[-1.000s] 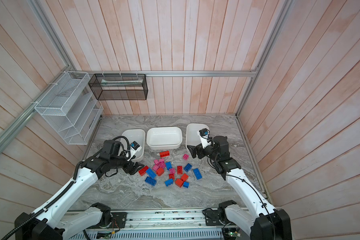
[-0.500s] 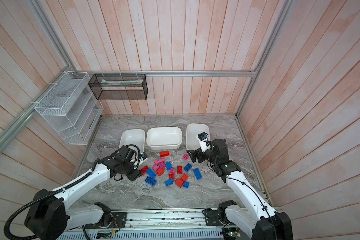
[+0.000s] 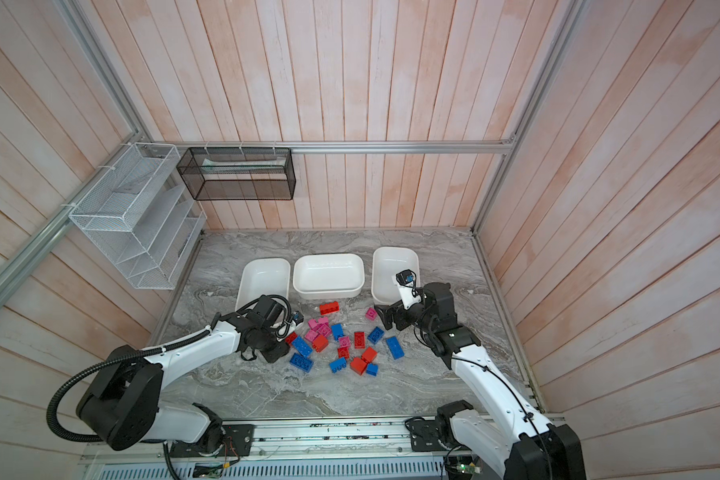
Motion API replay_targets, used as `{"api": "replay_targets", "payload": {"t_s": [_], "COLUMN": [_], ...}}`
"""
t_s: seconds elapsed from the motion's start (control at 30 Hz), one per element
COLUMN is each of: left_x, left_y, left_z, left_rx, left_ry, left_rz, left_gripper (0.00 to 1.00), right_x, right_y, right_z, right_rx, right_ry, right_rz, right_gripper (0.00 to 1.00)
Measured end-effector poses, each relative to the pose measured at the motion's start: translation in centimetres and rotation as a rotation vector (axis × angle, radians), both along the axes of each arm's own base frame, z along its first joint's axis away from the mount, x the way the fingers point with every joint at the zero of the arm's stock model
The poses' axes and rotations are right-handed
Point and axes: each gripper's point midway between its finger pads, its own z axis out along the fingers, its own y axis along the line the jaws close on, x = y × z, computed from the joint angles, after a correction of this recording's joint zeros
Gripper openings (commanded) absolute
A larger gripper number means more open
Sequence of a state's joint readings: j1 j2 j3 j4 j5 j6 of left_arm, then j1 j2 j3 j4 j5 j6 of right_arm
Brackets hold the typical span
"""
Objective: Sort the legos into containers by color
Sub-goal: 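Lower the left gripper onto a red 2x4 brick and grasp it, then carry the red brick into the bin nearest the left arm and release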
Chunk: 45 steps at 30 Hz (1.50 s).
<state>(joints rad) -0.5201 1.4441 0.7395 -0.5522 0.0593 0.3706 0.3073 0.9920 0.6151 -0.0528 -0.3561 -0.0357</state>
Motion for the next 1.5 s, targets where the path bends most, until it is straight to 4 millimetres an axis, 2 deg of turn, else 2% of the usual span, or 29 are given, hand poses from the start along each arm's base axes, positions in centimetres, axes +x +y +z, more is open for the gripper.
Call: {"api": "replay_targets", "payload": {"t_s": [0.13, 0.37, 0.53, 0.7, 0.77, 0.87, 1.03, 1.13, 1.23, 1.37, 1.5], "left_x": [0.4, 1.0, 1.4, 1.6, 1.9, 2.3, 3.5, 5.3, 7.3, 9.3, 11.7], "left_y": [-0.3, -0.7, -1.2, -1.6, -1.8, -2.1, -2.2, -0.5, 3.1, 7.0, 9.6], "left_z": [-0.3, -0.6, -0.5, 0.2, 0.9, 3.2, 9.2, 12.0, 12.9, 12.5, 9.8], "left_rx": [-0.003, -0.006, -0.02, -0.026, -0.031, -0.056, -0.132, -0.166, -0.167, -0.172, -0.166], "left_ry": [-0.002, -0.007, -0.015, -0.013, -0.016, -0.04, -0.137, -0.199, -0.237, -0.245, -0.209], "left_rz": [0.004, -0.001, -0.001, 0.001, 0.006, 0.022, 0.095, 0.209, 0.377, 0.57, 0.73], "left_gripper": [0.4, 0.39, 0.17, 0.17, 0.17, 0.19, 0.22, 0.22, 0.23, 0.24, 0.24], "right_x": [0.0, 0.1, 0.1, 0.1, 0.1, 0.1, 0.1, 0.2, 0.3, 0.5, 0.5], "right_y": [0.0, 0.0, 0.0, 0.0, 0.0, 0.0, 0.1, 0.2, 0.3, 0.5, 0.7], "right_z": [-0.2, -0.6, -0.6, -0.6, -0.6, -0.6, -0.6, -0.4, 0.0, 0.9, 1.5], "right_rx": [0.004, 0.004, 0.005, 0.006, 0.006, 0.006, 0.006, 0.01, 0.016, 0.03, 0.041], "right_ry": [0.006, 0.013, 0.008, 0.007, 0.007, 0.007, 0.007, 0.007, 0.0, -0.012, -0.018], "right_rz": [-0.003, -0.004, -0.004, -0.004, -0.004, -0.004, -0.003, 0.002, 0.007, 0.012, 0.017], "right_gripper": [0.98, 0.98, 0.98, 0.98, 0.98, 0.98, 0.98, 0.98, 0.98, 0.98, 0.98]}}
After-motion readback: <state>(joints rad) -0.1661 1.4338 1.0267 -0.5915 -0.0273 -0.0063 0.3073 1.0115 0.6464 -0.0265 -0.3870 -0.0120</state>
